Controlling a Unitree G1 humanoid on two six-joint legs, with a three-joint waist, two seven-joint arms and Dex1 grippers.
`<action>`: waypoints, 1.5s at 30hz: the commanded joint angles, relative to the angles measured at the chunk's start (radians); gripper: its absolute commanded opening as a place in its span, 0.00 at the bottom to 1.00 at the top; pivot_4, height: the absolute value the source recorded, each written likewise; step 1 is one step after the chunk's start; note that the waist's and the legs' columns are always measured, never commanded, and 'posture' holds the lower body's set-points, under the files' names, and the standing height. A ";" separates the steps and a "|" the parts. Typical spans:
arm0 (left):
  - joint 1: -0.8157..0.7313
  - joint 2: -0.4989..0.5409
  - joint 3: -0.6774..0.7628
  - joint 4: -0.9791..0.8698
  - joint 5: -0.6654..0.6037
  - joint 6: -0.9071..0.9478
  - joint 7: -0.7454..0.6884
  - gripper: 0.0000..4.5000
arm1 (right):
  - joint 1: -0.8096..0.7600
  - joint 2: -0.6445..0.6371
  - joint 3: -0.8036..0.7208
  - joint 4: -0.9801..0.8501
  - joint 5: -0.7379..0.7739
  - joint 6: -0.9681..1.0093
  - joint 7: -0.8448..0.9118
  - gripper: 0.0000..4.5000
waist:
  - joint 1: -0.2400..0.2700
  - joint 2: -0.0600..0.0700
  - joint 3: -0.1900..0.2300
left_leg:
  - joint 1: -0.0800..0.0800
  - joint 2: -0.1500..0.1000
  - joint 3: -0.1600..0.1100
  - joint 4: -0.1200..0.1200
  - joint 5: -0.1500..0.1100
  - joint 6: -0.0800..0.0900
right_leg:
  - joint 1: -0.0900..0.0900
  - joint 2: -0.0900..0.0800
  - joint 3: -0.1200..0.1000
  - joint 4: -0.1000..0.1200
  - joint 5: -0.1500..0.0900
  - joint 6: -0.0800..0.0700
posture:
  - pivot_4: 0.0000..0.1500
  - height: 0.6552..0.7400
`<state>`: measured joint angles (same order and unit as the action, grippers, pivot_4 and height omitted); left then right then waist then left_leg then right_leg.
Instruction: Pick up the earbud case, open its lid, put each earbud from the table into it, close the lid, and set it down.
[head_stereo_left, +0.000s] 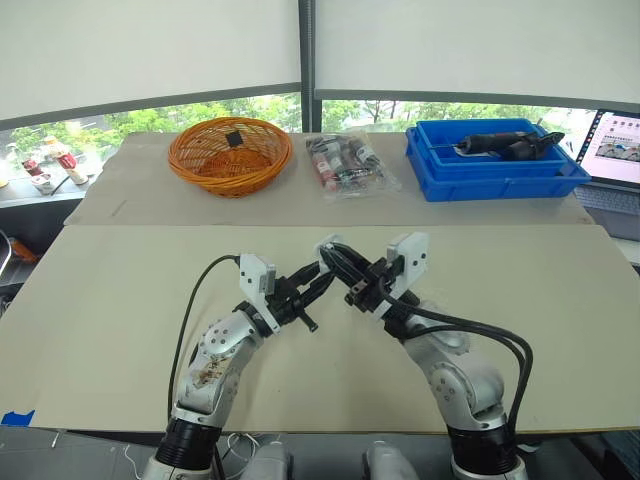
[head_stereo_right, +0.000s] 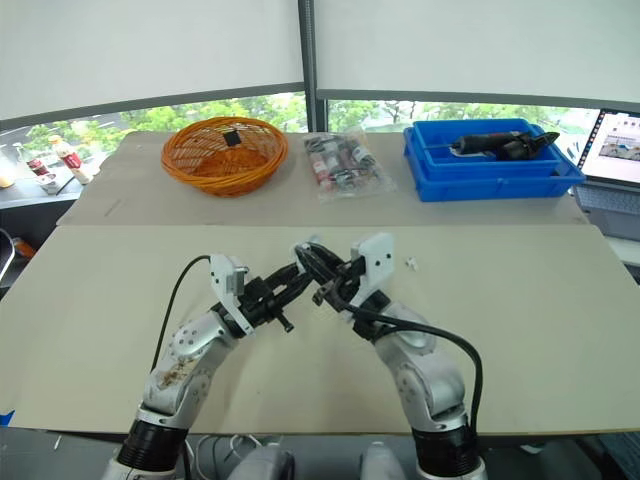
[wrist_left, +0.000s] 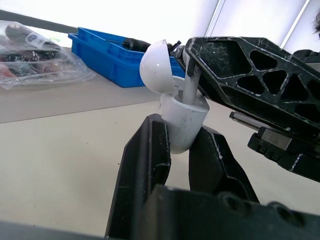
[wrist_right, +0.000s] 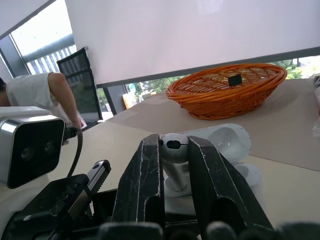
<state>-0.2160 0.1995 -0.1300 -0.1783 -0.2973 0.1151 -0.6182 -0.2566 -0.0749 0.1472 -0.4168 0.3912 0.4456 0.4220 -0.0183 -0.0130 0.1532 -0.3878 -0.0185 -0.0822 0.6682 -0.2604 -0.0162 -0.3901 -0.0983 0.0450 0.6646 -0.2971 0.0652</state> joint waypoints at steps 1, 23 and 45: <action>-0.014 -0.009 -0.019 -0.027 0.007 -0.028 -0.003 0.11 | 0.013 -0.003 0.035 0.001 -0.021 -0.013 -0.005 0.08 | 0.000 0.000 0.000 | 0.000 0.000 0.000 0.000 0.000 0.000 | 0.000 0.000 0.000 0.000 0.000 0.000 | 1.00 1.00; -0.014 -0.008 -0.017 -0.024 0.013 -0.038 0.006 0.11 | 0.055 -0.026 0.039 -0.040 -0.066 -0.036 -0.052 0.84 | 0.001 0.000 0.000 | 0.000 0.000 0.000 0.000 0.000 0.000 | 0.000 0.000 0.000 0.000 0.000 0.000 | 1.00 1.00; 0.044 0.040 0.032 0.028 0.040 -0.137 0.003 0.11 | 0.399 -0.555 -0.482 -0.052 0.012 -0.177 0.292 0.92 | 0.013 -0.001 0.000 | 0.000 0.000 0.003 0.000 0.000 0.000 | 0.004 0.000 -0.001 -0.003 0.000 0.000 | 1.00 1.00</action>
<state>-0.1783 0.2352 -0.1069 -0.1364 -0.2660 0.0124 -0.6120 0.1132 -0.6132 -0.2575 -0.5151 0.4259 0.3424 0.6798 -0.0055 -0.0140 0.1536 -0.3876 -0.0188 -0.0791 0.6679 -0.2607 -0.0157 -0.3864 -0.0988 0.0445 0.6612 -0.2972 0.0653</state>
